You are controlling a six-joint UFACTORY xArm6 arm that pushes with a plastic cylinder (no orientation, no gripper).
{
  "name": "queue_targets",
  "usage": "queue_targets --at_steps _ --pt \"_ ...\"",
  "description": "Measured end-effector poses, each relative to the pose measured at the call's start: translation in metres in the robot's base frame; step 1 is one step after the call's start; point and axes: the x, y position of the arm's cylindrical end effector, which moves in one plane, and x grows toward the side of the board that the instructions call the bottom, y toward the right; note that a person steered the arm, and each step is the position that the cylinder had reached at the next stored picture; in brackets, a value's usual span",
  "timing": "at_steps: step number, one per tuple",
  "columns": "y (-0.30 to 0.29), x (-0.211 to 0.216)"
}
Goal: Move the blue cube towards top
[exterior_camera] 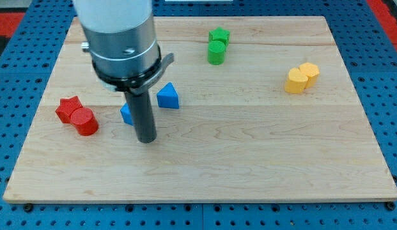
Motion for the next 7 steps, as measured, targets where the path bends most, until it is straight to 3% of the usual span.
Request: queue_targets --at_steps 2,5,7 --pt "-0.033 -0.035" --pt "0.02 -0.023" --pt "-0.005 -0.061"
